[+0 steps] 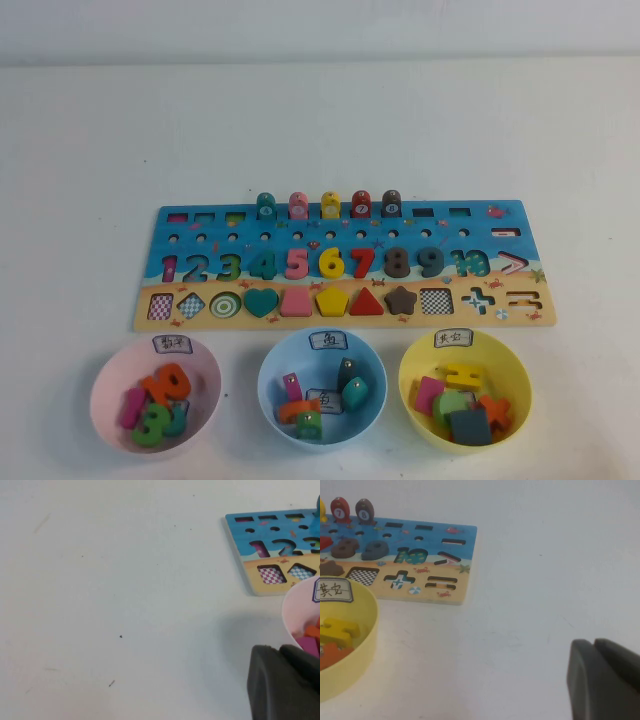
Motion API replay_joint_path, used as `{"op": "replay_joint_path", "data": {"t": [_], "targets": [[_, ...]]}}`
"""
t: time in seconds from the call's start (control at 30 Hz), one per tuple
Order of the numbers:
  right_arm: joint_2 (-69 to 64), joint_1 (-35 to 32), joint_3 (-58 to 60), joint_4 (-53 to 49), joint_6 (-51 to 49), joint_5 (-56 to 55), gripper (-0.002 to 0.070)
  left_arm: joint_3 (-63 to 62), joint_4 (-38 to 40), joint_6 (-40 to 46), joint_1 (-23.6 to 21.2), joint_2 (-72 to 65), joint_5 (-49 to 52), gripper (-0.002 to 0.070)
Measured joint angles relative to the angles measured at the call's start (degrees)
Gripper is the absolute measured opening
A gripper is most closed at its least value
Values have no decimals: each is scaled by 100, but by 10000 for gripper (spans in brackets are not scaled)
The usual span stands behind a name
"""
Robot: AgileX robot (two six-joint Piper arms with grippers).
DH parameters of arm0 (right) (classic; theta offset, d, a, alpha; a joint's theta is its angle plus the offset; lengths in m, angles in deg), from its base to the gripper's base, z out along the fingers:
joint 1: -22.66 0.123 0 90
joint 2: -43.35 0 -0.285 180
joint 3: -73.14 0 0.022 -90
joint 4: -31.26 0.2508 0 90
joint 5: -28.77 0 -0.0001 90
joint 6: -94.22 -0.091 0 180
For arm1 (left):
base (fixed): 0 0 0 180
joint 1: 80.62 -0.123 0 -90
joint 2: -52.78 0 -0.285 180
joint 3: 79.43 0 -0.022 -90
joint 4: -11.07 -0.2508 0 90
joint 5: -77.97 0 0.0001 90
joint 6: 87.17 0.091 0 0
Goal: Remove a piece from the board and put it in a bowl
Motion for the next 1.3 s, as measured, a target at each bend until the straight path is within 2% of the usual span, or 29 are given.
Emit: {"op": "replay_joint_path", "data": {"t": [0.43,0.7,0.87,0.97,1.3], "targets": [[0,0,0,0,0,0,-18,0,107,-10,0,0,-163,-5],[0,0,0,0,0,0,-18,0,1056,-132,0,0,-343,-5],[0,0,0,0,0,0,-18,0,2206,-389,0,0,-969,-5],[0,0,0,0,0,0,-18,0,2638,-477,0,0,-1212,-5],[0,0,0,0,0,0,-18,0,2683,-475,0,0,-1282,-5]]}}
